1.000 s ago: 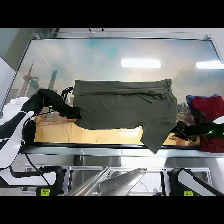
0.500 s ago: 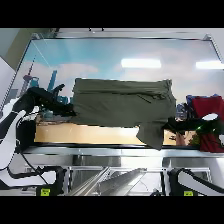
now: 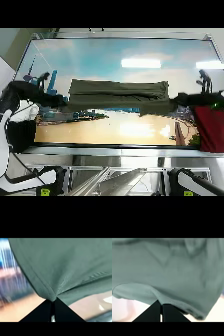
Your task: Fold the shirts.
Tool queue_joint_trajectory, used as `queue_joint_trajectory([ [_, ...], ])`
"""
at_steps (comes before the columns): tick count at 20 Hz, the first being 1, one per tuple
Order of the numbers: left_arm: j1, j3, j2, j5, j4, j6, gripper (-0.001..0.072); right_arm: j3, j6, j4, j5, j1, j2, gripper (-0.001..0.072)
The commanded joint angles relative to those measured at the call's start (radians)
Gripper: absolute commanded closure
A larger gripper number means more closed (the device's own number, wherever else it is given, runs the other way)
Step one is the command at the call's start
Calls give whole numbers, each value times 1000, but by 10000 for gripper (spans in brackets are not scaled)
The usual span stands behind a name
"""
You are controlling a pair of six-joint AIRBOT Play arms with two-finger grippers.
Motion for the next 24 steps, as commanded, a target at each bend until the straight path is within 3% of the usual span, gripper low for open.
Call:
queue_joint_trajectory([
  [1, -53, 234, -124, -27, 79, -84, 690, 210, 9, -25, -60, 68, -166, 690],
  [4, -129, 425, -272, -71, 264, -189, 690, 327, 89, -162, -152, 123, -318, 691],
  [10, -190, 666, -569, -103, 270, -190, 689, 390, 46, -173, -301, 150, -516, 690],
  [15, -190, 811, -728, -3, 269, -189, 688, 390, -6, -174, -349, 147, -567, 689],
  [16, -189, 831, -743, 11, 269, -189, 686, 391, -15, -177, -346, 147, -566, 640],
  [17, -189, 848, -748, 23, 269, -189, 599, 398, -11, -191, -335, 144, -563, 414],
  [18, -189, 867, -747, 32, 270, -188, 142, 427, 7, -212, -285, 133, -559, 194],
  [19, -189, 891, -744, 38, 267, -190, 15, 459, 38, -234, -230, 117, -558, 177],
  [21, -177, 895, -705, 19, 266, -191, 17, 512, 103, -229, -113, 68, -564, 172],
  [23, -177, 865, -654, -26, 266, -192, 17, 515, 103, -143, -37, 30, -591, 46],
  [24, -177, 851, -631, -48, 265, -194, 16, 515, 103, -107, -18, 20, -615, 36],
])
